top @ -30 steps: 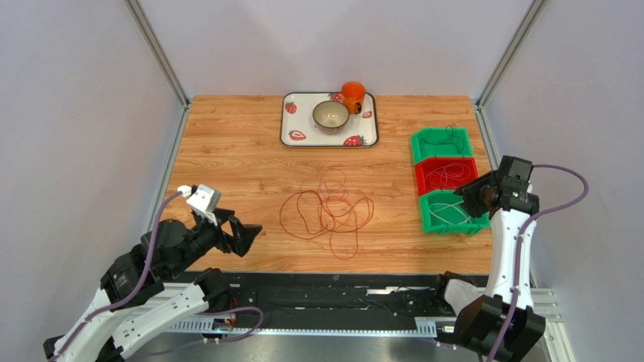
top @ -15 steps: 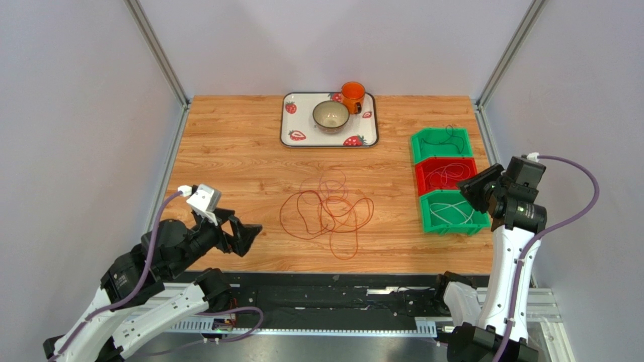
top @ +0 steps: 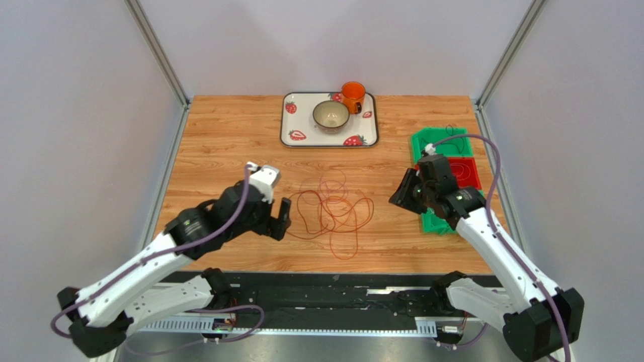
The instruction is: Untangle the cables
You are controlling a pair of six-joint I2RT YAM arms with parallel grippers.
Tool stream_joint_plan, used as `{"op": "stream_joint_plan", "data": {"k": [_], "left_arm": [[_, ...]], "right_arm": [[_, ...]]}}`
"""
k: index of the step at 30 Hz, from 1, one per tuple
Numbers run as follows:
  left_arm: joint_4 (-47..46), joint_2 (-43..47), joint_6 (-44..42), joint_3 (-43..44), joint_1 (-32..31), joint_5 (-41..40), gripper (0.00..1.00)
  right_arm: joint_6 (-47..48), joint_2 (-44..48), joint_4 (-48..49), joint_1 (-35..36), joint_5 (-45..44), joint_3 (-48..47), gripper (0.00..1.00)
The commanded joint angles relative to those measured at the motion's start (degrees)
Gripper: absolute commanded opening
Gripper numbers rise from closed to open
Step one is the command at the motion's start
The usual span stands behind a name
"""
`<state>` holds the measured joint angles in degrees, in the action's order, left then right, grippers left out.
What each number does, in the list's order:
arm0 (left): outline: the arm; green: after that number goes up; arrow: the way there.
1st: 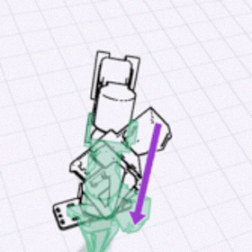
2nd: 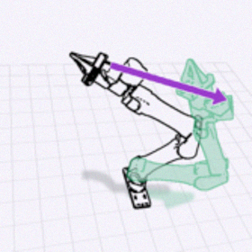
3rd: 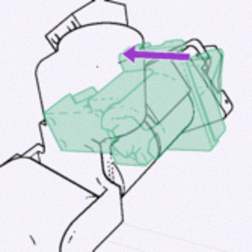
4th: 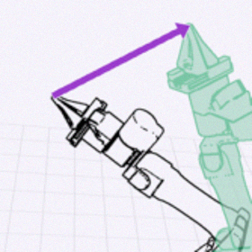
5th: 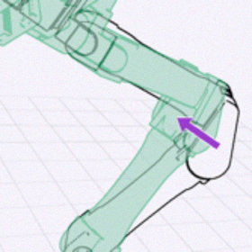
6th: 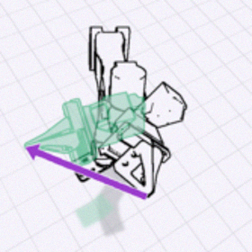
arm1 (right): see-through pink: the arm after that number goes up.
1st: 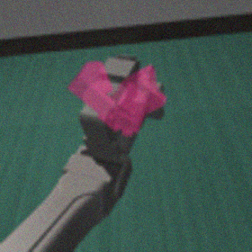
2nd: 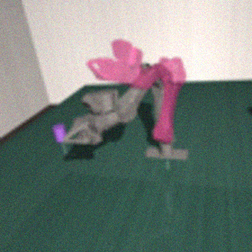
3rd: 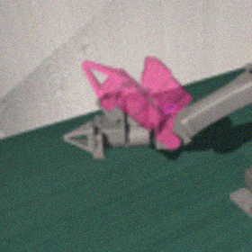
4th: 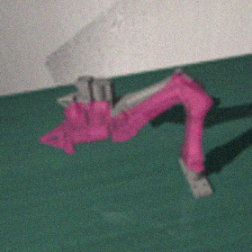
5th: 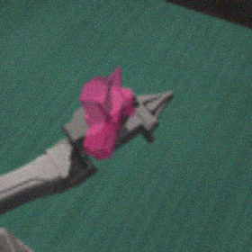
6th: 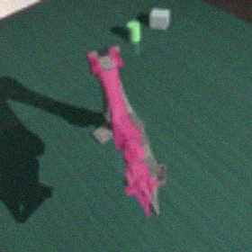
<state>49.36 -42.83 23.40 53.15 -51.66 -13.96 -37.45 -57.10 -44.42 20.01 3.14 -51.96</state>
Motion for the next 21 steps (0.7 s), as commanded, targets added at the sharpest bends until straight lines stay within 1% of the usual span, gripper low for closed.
{"op": "stream_joint_plan", "data": {"k": [1, 2, 4, 7, 9, 10, 12, 13, 17, 19, 21], "left_arm": [[-9.97, -11.64, 0.95, 4.41, -0.2, 2.26, 0.97], [-11.38, -16.19, -0.1, 5.03, -0.11, 2.27, 0.96], [-15.08, -20.87, -1.16, 7.22, -0.11, 2.27, 0.94], [-20.26, -32.01, -3.0, 9.68, -0.2, 0.6, 0.9], [-22.02, -36.69, -3.27, 12.75, -0.11, -1.07, 0.89], [-22.29, -41.41, -3.27, 14.08, -0.11, -2.12, 0.87], [-22.03, -45.92, -3.1, 18.28, -0.11, -2.74, 0.85], [-21.94, -49.86, -2.83, 19.61, -0.02, -3.27, 0.82], [-21.5, -57.44, -1.96, 24.1, 0.85, -5.9, 0.8], [-20.63, -60.42, -0.56, 26.21, 2.52, -6.08, 0.8], [-21.15, -61.32, -0.2, 26.48, 3.67, -6.7, 0.8]], "right_arm": [[-4.12, -3.62, 6.18, 6.08, -8.05, 4.14, 0.33], [-4.47, -4.15, 7.41, 6.88, -8.84, 4.85, 0.33], [-5.52, -4.95, 8.82, 8.81, -9.55, 6.08, 0.33], [-7.36, -5.3, 11.98, 9.7, -10.61, 9.07, 0.34], [-8.07, -5.91, 14.0, 10.05, -10.52, 11.61, 0.34], [-7.9, -6.18, 16.97, 10.22, -9.48, 12.58, 0.34], [-7.72, -7.41, 19.71, 10.57, -9.55, 15.22, 0.34], [-7.72, -7.93, 21.55, 10.75, -9.55, 15.92, 0.34], [-7.46, -9.26, 25.34, 11.8, -10.08, 18.74, 0.33], [-7.37, -9.17, 27.45, 11.98, -10.34, 20.23, 0.33], [-6.76, -8.9, 28.42, 12.33, -11.13, 21.11, 0.32]]}}
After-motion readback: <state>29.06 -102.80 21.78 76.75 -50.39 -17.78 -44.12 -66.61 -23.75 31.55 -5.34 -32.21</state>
